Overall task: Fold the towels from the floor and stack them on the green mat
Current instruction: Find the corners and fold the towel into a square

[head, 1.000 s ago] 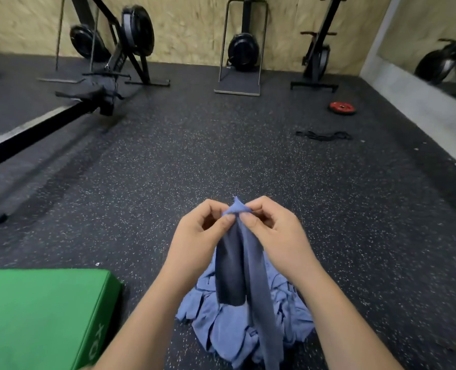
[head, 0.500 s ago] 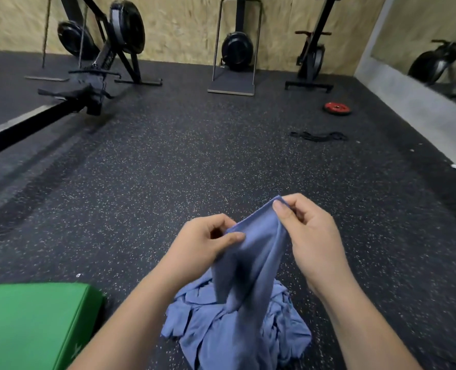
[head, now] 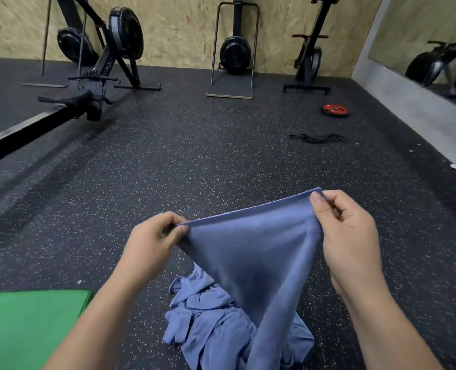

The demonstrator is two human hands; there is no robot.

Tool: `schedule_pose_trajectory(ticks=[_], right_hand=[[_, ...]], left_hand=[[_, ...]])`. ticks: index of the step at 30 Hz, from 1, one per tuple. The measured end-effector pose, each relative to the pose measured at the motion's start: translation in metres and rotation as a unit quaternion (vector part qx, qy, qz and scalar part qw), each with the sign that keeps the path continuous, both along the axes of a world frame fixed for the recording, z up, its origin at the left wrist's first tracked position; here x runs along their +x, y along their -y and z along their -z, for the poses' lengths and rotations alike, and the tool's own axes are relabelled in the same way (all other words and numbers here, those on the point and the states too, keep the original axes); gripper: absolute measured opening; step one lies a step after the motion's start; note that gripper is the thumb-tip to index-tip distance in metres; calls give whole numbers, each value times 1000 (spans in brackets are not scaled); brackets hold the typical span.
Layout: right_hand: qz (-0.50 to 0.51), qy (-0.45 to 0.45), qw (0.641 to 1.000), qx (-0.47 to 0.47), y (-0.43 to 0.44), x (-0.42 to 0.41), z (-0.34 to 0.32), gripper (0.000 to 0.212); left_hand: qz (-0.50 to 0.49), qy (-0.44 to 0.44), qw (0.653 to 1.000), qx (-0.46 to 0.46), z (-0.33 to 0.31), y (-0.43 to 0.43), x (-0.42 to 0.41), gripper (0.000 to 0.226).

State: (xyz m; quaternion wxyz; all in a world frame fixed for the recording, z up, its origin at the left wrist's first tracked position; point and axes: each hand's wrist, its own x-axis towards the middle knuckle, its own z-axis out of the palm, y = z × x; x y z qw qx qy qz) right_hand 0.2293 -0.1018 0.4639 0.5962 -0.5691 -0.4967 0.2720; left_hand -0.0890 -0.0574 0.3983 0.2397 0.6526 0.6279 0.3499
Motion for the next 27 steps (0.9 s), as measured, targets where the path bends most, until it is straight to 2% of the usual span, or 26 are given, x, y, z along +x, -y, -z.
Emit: schedule_pose_trajectory(ticks=[2,4,8,13,19,22,27], right_hand=[[9,-2,1000,3,-2,-1,3,26],[22,-15,1000,7,-4,-1,6,33],[32,-55,998,-1,-7,-4,11,46],[8,-28,1000,-10,-5,-21,18,44],[-6,6,998,-63,14,-51,24,26],[-10,8,996,-88,19,-64,24,27],[31,31,994,-96,15,-74,30,36]], left_hand=[[-22,119,993,-4,-4,2,-6,8],[-31,206,978,-6,-9,2,-12,12],[-42,294,955,-1,-16,4,-8,15],[-61,347,936,17,-24,15,17,13],[-36,422,904,-60,-22,30,56,22],[-28,458,884,-83,-21,32,65,17],[-29,460,882,-96,-15,36,73,10]])
